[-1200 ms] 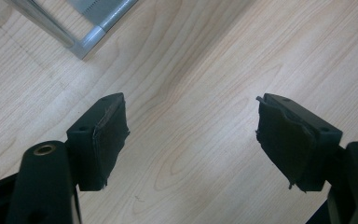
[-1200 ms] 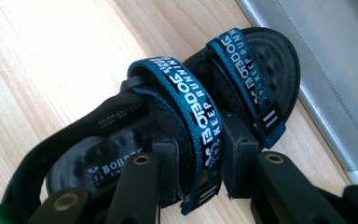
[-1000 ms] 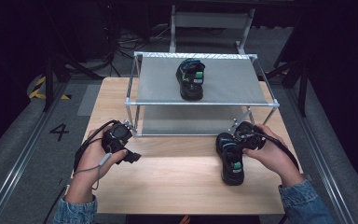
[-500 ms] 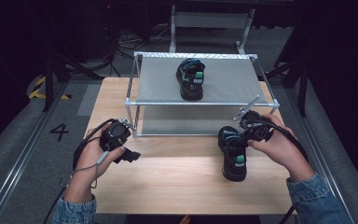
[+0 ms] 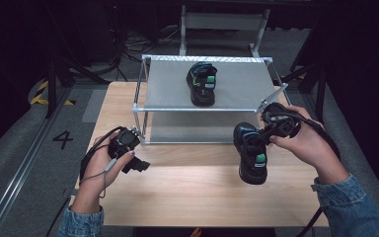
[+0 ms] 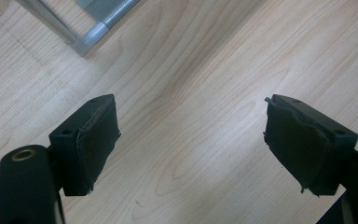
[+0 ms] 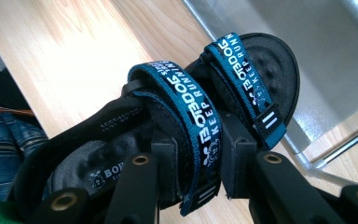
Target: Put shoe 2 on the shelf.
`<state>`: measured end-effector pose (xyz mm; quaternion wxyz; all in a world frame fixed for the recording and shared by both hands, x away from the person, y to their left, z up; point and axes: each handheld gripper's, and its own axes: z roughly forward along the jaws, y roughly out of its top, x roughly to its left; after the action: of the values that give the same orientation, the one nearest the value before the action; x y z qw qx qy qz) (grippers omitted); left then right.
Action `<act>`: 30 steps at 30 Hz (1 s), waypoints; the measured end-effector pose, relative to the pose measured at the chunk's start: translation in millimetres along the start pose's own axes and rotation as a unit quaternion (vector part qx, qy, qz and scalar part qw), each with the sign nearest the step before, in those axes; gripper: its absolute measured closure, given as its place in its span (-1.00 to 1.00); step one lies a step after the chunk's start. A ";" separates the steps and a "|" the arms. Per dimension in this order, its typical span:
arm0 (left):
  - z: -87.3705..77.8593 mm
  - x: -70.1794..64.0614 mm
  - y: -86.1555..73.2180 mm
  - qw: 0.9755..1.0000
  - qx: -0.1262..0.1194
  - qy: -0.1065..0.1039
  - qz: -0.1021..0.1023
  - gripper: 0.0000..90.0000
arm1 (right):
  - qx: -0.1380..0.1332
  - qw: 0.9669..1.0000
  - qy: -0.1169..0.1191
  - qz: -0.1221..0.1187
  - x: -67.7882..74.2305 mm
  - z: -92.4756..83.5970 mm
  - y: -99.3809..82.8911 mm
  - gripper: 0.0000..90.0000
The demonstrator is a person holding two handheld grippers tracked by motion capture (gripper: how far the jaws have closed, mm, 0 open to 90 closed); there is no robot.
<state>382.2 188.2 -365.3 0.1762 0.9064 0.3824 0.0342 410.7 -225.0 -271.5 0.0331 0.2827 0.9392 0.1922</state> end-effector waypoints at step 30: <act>0.1 -0.2 -0.6 1.000 -0.005 -0.005 -0.007 -0.61 | -0.038 0.999 0.007 -0.025 11.2 -75.4 45.8 0.57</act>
<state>381.7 188.4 -365.6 0.1833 0.9028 0.3879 0.0302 412.2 -209.7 -183.9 0.0415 0.2564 0.9381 0.2290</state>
